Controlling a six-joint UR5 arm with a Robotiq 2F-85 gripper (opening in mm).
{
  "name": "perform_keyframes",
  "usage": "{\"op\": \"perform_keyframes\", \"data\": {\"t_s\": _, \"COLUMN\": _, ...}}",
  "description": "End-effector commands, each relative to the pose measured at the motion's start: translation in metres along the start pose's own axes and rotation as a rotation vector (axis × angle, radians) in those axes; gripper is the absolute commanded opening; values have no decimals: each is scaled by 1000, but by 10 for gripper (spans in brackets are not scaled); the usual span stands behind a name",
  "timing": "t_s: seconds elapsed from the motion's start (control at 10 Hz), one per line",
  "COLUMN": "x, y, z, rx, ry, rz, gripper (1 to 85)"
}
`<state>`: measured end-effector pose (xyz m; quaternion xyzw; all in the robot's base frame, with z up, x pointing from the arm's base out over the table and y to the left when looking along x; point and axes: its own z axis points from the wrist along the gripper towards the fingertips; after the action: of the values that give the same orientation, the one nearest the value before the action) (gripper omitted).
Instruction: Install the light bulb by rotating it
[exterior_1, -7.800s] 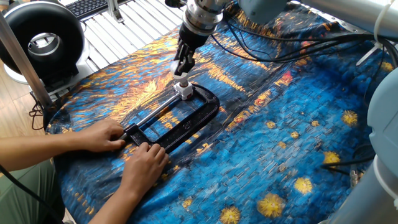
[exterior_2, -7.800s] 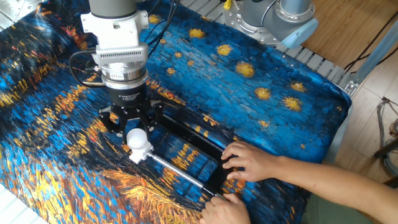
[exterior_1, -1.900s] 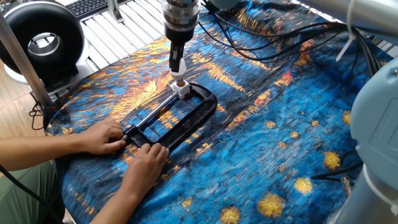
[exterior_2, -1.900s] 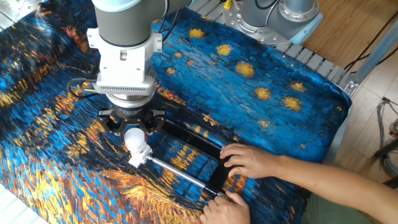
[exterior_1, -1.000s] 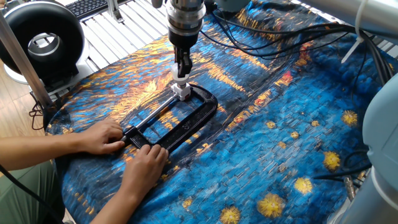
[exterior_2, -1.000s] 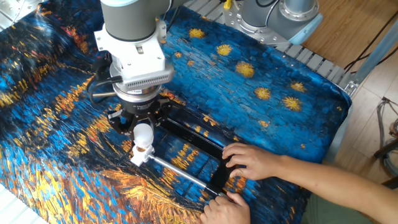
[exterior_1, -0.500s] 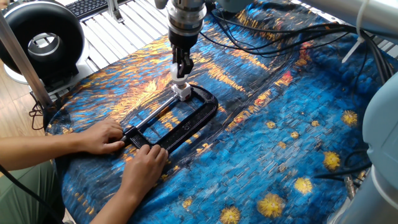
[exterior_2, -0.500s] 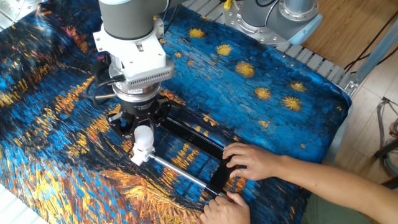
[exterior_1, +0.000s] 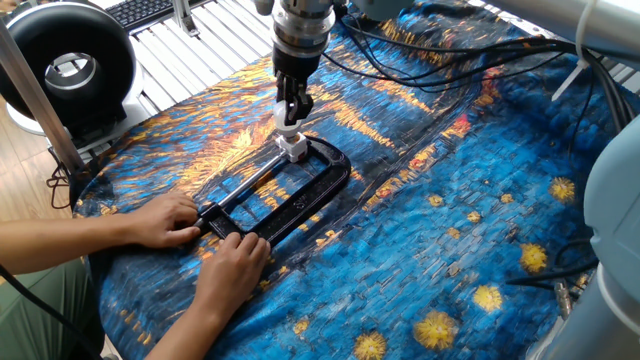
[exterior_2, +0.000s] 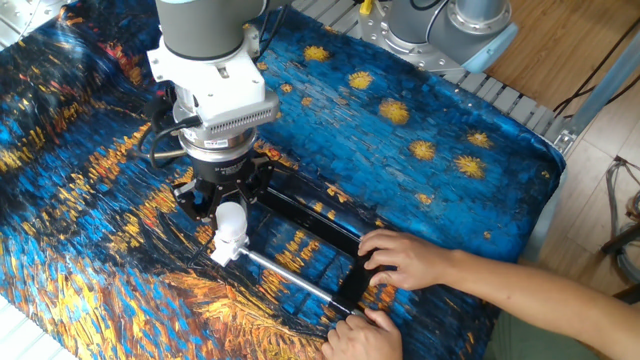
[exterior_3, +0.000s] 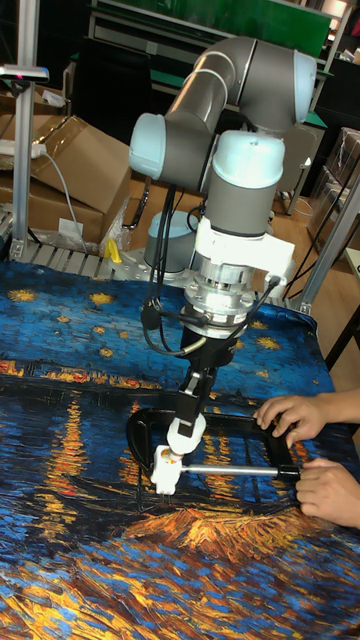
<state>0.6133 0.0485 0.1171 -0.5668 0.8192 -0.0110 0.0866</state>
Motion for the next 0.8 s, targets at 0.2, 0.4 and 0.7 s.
{"op": "perform_keyframes", "data": {"t_s": 0.2, "x": 2, "y": -1, "z": -2, "rx": -13, "ry": -22, "rz": -21, "gripper": 10}}
{"op": "perform_keyframes", "data": {"t_s": 0.4, "x": -1, "y": -1, "z": 1, "rx": -13, "ry": -38, "rz": -24, "gripper": 10}}
{"op": "perform_keyframes", "data": {"t_s": 0.7, "x": -5, "y": -3, "z": 3, "rx": -10, "ry": -56, "rz": -61, "gripper": 10}}
